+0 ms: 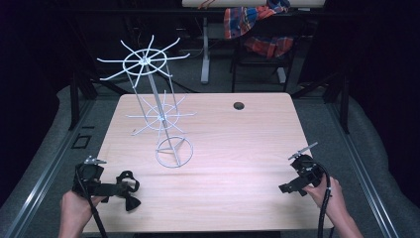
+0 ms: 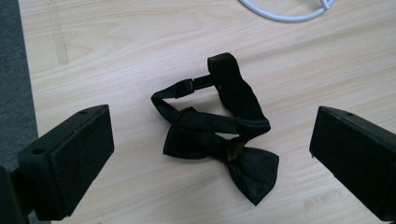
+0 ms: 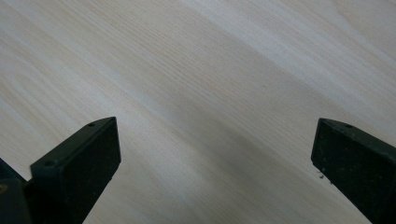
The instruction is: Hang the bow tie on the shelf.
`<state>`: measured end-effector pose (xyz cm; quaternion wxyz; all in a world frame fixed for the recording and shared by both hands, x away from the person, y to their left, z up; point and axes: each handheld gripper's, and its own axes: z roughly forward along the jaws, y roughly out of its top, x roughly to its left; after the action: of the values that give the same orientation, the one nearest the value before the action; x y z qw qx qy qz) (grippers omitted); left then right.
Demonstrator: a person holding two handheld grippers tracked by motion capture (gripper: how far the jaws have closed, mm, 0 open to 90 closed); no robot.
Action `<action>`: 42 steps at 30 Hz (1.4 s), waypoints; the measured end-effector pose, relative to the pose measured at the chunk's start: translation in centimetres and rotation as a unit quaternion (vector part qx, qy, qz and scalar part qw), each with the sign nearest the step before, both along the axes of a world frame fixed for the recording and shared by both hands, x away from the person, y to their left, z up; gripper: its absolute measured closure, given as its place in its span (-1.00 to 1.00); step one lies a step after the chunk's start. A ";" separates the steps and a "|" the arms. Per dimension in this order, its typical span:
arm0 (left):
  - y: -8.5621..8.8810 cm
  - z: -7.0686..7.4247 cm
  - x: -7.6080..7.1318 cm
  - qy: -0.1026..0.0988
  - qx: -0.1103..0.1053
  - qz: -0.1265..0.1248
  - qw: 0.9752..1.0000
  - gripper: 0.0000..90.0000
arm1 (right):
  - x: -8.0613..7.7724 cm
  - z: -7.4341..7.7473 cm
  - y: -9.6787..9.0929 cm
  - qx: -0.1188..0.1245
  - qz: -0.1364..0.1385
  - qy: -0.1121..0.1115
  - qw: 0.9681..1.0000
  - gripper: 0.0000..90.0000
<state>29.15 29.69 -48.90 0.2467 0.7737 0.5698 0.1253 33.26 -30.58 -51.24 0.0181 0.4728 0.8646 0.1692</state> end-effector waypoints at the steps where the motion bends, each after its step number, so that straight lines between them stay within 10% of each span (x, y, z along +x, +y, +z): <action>1: -0.1 -0.1 0.1 0.001 -0.001 -0.001 1.000 -1.00 | 0.0 0.0 0.0 -0.001 0.000 0.000 1.000 -0.98; 24: -1.0 -0.4 1.5 0.016 0.001 -0.002 1.000 -0.96 | 0.1 -0.3 0.1 -0.005 0.004 0.003 1.000 -0.95; 30: -1.2 -0.6 1.6 0.014 0.010 -0.014 1.000 -0.24 | 0.1 -0.3 0.2 -0.001 0.001 0.006 1.000 -0.95; 42: -1.2 -0.5 1.5 0.003 0.013 -0.016 1.000 0.38 | 0.1 -0.3 0.1 -0.011 0.005 0.007 1.000 -0.95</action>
<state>30.63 28.49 -49.42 0.2370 0.7863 0.5565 0.1259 33.37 -30.48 -51.55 0.0167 0.4692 0.8689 0.1566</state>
